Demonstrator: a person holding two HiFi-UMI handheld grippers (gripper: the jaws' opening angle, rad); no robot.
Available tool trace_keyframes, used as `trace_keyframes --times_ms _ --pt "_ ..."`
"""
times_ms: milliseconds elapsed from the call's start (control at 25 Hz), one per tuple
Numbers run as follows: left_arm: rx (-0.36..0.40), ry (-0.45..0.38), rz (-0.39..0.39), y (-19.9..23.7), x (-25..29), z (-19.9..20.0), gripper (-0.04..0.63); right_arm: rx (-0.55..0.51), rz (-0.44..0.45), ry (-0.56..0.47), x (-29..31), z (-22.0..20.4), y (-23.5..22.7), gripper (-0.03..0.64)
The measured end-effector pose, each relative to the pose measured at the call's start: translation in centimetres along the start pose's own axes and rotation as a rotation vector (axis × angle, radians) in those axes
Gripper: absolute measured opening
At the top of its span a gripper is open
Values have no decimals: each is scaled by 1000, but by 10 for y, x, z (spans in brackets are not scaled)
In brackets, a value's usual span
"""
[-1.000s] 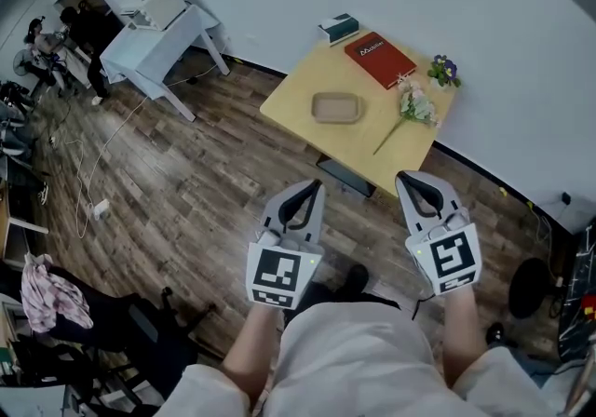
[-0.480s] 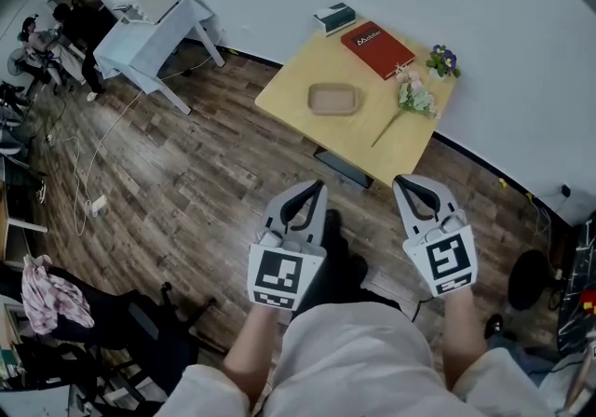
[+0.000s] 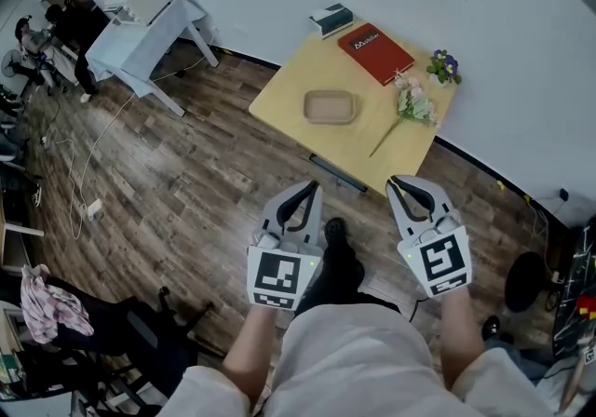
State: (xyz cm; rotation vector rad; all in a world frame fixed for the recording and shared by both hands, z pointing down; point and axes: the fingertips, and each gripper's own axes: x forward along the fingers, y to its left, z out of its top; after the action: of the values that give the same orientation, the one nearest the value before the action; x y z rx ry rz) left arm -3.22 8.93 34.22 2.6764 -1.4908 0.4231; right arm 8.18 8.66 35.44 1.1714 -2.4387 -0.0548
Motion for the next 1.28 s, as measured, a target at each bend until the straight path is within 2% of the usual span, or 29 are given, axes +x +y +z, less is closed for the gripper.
trace_keyframes --times_ms 400,640,960,1280 --pt "14 11 -11 28 42 5 8 -18 61 30 49 6 -21 71" --pt "5 30 -13 51 68 1 61 -20 84 79 85 -1 -32 78" --pt "8 45 -16 86 107 0 67 -33 110 122 133 -6 -49 91" --pt "1 33 -23 115 134 0 67 -117 131 184 176 -20 -51 106"
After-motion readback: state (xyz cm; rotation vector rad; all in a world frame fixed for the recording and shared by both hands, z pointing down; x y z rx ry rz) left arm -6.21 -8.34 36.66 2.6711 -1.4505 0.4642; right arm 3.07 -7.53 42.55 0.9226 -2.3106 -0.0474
